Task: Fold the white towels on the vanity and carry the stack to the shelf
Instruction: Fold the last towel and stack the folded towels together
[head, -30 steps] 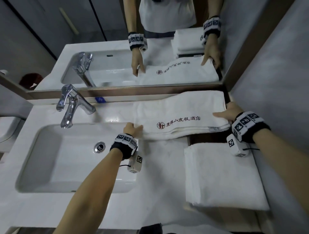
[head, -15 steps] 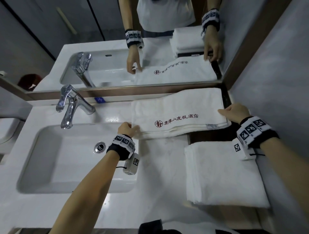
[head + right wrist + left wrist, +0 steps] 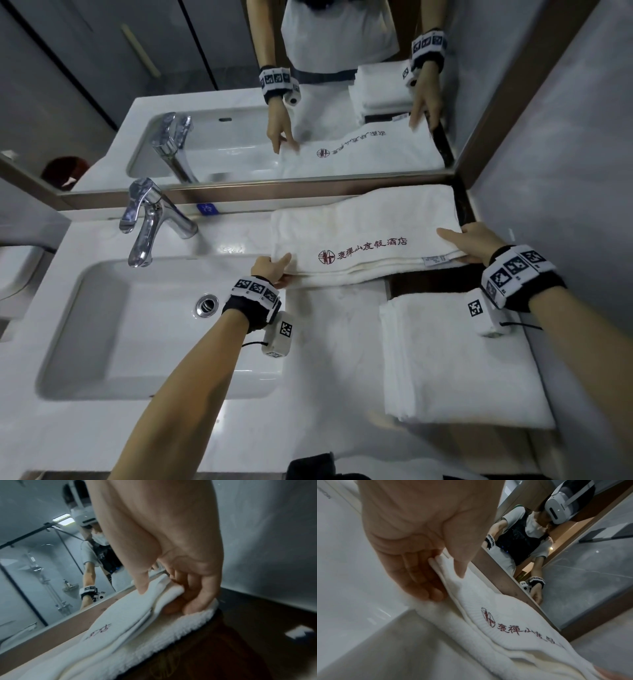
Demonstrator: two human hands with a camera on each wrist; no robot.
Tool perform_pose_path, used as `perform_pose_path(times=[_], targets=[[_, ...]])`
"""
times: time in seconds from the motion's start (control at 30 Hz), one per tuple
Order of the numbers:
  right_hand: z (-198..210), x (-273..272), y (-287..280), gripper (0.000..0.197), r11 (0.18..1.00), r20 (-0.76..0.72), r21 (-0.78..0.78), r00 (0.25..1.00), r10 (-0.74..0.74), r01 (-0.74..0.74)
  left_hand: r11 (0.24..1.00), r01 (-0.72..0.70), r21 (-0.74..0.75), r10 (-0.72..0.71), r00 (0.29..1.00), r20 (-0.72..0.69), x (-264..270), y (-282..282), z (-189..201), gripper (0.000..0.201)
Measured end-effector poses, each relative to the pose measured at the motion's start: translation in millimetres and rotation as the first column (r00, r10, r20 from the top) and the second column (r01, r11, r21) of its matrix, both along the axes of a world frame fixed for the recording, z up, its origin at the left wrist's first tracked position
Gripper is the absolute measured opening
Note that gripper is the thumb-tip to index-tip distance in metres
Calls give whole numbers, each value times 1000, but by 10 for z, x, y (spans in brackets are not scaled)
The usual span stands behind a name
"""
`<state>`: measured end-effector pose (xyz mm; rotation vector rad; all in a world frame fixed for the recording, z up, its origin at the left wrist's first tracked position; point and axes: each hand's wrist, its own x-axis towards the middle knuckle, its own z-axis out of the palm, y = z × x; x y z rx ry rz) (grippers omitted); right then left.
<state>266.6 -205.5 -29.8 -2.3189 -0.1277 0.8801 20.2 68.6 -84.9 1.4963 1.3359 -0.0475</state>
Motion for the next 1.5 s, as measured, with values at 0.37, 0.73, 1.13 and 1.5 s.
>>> perform_pose_path(times=[0.37, 0.73, 1.13, 1.5], targets=[[13, 76, -71, 33, 935, -95, 257, 969, -226, 243, 937, -131, -324, 235, 923, 306, -144, 76, 98, 9], [41, 63, -51, 57, 947, 361, -308, 909, 210, -96, 806, 400, 436, -276, 906, -323, -9, -130, 99, 70], [-235, -162, 799, 69, 501, 208, -554, 472, 856, -664, 261, 872, 415, -800, 436, -412, 1086, -583, -117, 97], [-263, 121, 289, 71, 596, 225, -459, 562, 796, -659, 246, 855, 456, -740, 470, -482, 835, -247, -317, 96]])
